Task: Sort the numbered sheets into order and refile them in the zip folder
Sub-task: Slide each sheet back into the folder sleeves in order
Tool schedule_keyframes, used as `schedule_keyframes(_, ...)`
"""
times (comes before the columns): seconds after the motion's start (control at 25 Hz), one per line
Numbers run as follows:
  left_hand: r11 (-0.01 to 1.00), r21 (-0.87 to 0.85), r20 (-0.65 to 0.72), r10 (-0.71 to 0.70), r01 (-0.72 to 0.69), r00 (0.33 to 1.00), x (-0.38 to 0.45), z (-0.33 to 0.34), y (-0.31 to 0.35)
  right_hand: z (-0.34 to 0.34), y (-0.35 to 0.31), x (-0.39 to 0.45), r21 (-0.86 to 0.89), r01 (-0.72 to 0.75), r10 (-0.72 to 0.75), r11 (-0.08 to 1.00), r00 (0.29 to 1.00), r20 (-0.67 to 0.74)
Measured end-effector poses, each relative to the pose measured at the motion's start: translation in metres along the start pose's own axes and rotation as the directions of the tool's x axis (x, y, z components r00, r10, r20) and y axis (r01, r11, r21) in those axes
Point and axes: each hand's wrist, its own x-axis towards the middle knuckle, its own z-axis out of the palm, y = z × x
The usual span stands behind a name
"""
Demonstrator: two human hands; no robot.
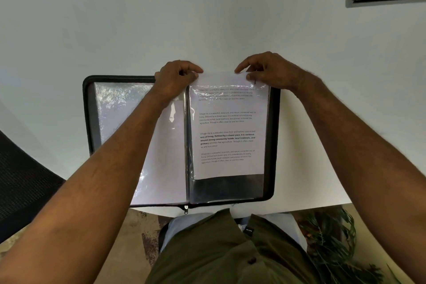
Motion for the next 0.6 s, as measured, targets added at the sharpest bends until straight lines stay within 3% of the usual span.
schedule_keyframes(0.24, 0.977, 0.207, 0.051, 0.04, -0.05, 0.998, -0.001, 0.003, 0.003, 0.004, -0.003, -0.001, -0.078, -0.03, 0.042, 0.997, 0.987, 0.157)
schedule_keyframes(0.44, 0.943, 0.325, 0.075, 0.049, -0.07, 0.996, -0.001, 0.004, -0.001, 0.018, -0.009, -0.002, -0.096, -0.096, 0.111, 0.991, 0.982, 0.154)
schedule_keyframes(0.6, 0.917, 0.393, 0.071, 0.047, -0.071, 0.996, -0.003, 0.005, 0.0, 0.031, -0.01, -0.003, -0.289, -0.08, 0.12, 0.954, 0.986, 0.12)
